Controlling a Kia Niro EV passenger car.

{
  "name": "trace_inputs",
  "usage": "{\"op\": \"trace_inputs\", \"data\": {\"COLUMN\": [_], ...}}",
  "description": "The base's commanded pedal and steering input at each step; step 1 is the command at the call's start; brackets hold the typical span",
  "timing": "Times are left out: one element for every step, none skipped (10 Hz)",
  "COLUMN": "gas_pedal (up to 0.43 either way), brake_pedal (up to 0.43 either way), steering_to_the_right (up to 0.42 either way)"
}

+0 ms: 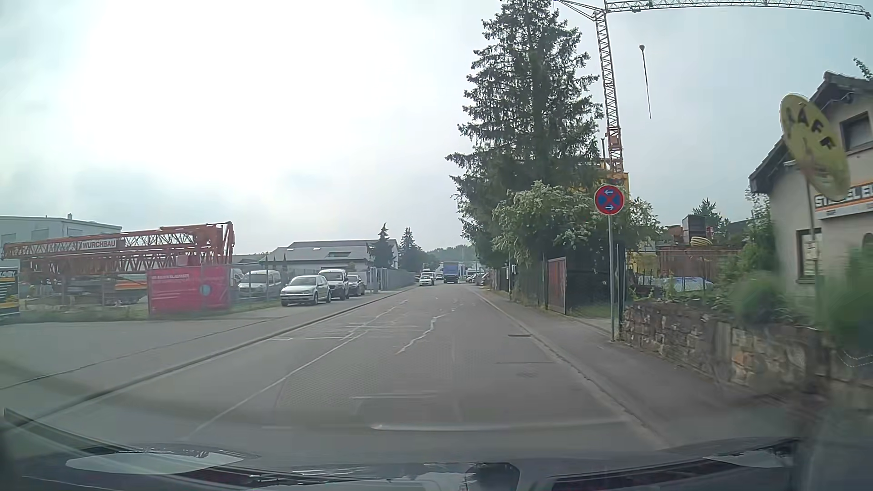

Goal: Follow the waypoints while adhering to traffic rules and regulations

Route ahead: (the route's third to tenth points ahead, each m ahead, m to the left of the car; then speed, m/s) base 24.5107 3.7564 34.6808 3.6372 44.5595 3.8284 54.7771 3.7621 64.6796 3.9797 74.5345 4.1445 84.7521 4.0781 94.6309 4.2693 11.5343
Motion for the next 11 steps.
{"op": "trace_inputs", "data": {"gas_pedal": [0.098,0.098,0.098,0.098,0.098,0.098,0.098,0.098,0.098,0.098,0.098], "brake_pedal": [0.000,0.000,0.000,0.000,0.000,0.000,0.000,0.000,0.000,0.000,0.000], "steering_to_the_right": [0.001,0.002,0.002,0.001,0.001,0.000,0.000,0.000,-0.001,0.000,0.000]}}
